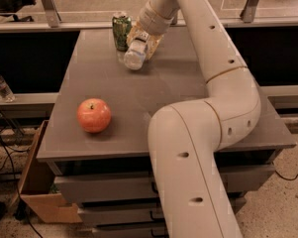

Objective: Move blue plastic bottle near green can

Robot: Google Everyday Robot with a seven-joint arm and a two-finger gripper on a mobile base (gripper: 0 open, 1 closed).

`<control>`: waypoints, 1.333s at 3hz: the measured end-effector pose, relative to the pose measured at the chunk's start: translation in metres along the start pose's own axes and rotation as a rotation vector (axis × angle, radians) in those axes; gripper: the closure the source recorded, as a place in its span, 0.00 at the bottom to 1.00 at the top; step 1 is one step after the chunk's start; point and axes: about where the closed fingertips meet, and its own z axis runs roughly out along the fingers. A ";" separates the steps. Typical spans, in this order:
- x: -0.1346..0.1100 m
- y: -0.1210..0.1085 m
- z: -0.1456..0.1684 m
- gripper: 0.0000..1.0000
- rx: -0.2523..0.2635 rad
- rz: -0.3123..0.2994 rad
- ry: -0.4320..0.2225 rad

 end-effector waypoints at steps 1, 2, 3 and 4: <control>-0.003 -0.005 0.007 0.36 0.000 0.002 -0.012; -0.006 -0.008 0.015 0.13 -0.007 0.002 -0.024; -0.009 -0.010 0.018 0.00 -0.006 -0.002 -0.037; -0.010 -0.006 0.007 0.00 0.013 0.008 -0.044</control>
Offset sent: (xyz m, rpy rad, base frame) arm 0.0491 0.0012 0.0245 -0.0443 0.0998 0.0468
